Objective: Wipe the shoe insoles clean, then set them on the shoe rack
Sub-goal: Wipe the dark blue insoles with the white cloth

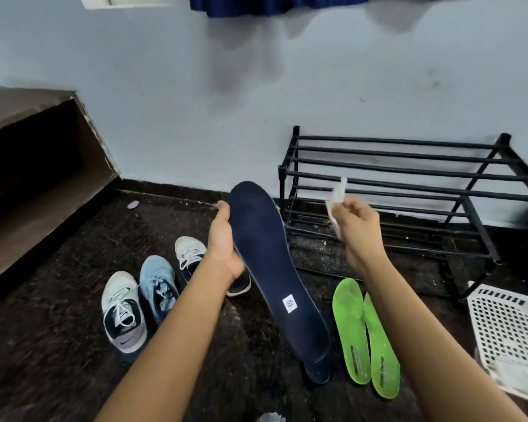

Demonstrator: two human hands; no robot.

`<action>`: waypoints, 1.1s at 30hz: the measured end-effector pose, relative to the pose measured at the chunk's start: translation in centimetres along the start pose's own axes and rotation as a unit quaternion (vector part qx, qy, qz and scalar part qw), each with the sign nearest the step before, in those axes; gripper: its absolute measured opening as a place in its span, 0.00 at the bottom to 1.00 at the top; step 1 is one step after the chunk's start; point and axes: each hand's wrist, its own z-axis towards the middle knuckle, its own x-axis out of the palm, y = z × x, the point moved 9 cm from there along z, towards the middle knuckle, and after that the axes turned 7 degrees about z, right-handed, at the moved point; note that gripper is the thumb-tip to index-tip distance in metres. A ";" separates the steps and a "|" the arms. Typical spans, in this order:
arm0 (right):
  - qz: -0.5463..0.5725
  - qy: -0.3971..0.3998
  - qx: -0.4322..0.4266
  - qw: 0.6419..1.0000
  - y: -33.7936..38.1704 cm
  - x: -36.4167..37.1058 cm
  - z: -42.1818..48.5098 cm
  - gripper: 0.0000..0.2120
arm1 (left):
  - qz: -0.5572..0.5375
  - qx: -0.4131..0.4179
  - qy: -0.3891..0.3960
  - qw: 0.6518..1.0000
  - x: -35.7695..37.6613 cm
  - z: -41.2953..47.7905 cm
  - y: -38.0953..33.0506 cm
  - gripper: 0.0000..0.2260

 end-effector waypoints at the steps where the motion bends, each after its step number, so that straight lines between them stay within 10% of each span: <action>1: 0.059 0.008 0.064 0.996 -3.0 -0.3 -0.3 0.06 | -0.005 -0.007 -0.006 1.000 -1.2 0.9 0.7 0.30; 11: 0.134 0.017 0.358 0.924 -21.8 -2.5 -7.0 0.08 | 0.099 -0.132 -0.100 0.981 -11.6 6.4 10.5 0.26; 27: -0.073 0.071 0.415 0.904 -34.3 -6.1 -12.0 0.07 | 0.256 -0.148 -0.223 0.929 -25.7 13.8 20.6 0.21; 33: -0.069 0.007 0.418 0.906 -35.4 -7.2 -12.5 0.04 | 0.488 -0.120 -0.191 0.843 -27.8 15.8 21.7 0.18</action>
